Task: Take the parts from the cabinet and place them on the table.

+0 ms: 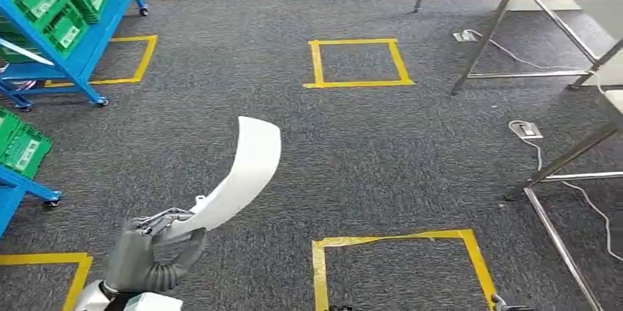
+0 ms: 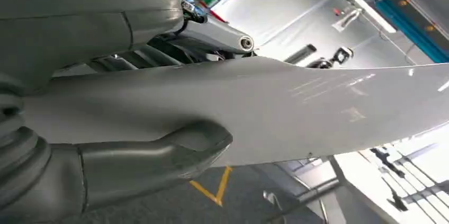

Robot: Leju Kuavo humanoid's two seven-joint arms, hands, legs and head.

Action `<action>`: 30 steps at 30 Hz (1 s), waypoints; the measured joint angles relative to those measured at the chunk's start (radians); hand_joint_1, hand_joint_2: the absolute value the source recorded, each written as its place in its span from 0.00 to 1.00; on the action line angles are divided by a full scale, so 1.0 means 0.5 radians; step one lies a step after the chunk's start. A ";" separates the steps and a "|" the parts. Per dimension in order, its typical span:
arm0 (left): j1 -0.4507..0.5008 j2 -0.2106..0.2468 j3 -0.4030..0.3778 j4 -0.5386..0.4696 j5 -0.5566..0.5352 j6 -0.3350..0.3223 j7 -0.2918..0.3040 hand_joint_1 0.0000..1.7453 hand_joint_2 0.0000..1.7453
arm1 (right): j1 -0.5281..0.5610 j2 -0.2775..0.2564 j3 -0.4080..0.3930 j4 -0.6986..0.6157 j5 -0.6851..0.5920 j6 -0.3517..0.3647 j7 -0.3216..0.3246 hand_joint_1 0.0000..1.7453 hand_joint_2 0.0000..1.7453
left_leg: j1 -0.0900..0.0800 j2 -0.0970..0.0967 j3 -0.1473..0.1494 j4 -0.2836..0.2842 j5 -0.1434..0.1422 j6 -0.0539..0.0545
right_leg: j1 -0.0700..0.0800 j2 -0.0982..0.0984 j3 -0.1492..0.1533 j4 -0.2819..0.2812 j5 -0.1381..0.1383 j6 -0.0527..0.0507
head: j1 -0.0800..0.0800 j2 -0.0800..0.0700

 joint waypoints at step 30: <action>0.254 0.016 0.237 -0.175 0.314 -0.030 -0.052 1.00 1.00 | -0.154 0.080 -0.004 0.491 0.386 -0.449 0.185 0.00 0.00 | -0.032 -0.015 -0.081 0.110 -0.023 0.025 | 0.044 0.004 -0.019 0.136 -0.120 -0.044 | 0.000 0.000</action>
